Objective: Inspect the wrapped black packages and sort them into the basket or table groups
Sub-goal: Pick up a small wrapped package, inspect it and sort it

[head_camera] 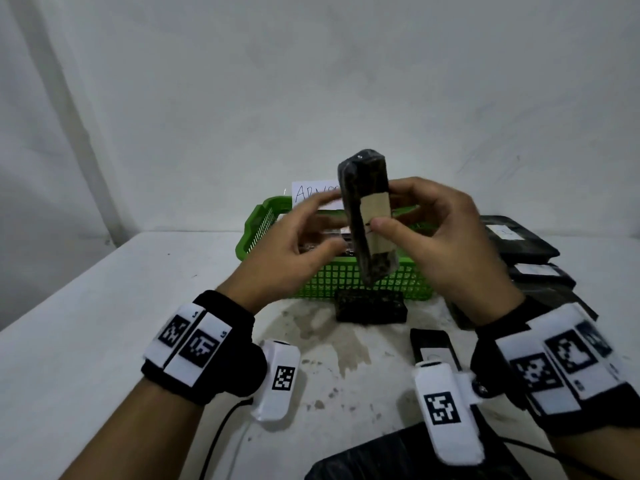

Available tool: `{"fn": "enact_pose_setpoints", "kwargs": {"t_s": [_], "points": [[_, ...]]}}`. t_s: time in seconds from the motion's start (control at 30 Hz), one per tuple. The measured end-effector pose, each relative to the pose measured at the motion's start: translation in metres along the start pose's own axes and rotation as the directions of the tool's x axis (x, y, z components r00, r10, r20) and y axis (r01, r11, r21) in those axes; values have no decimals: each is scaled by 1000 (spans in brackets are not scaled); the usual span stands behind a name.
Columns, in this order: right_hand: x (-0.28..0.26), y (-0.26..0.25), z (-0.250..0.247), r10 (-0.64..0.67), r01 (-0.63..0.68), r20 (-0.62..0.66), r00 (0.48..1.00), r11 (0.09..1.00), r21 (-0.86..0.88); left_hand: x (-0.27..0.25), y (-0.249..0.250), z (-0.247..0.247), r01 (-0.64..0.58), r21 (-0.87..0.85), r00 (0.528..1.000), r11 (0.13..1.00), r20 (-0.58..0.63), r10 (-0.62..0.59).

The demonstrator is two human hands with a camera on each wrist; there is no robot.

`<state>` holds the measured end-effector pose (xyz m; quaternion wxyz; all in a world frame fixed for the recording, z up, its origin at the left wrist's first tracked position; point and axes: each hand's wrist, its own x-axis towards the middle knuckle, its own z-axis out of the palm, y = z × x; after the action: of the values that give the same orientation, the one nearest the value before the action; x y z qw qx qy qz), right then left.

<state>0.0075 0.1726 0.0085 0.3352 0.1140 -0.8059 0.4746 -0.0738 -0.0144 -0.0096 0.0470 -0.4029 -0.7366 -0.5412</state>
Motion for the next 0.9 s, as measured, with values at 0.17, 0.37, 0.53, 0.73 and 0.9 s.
{"fn": "enact_pose_setpoints", "kwargs": {"t_s": [0.17, 0.37, 0.53, 0.73, 0.9], "points": [[7, -12, -15, -74, 70, -24, 997, 987, -142, 12, -12, -24, 15, -77, 928, 997, -370, -42], [46, 20, 0, 31, 4, 75, 997, 909, -418, 40, -42, -41, 150, 92, 845, 984, -529, -79], [95, 29, 11, 143, 81, 320, 936, 800, -595, 60, -69, -46, 218, 226, 859, 949, -506, -77], [158, 62, 44, 369, 299, 582, 724, 593, -748, 59, -91, -37, 310, 184, 865, 933, -462, -196], [183, 93, 91, 492, 393, 729, 476, 623, -677, 60, -93, -39, 362, 223, 883, 905, -394, -256]]}}
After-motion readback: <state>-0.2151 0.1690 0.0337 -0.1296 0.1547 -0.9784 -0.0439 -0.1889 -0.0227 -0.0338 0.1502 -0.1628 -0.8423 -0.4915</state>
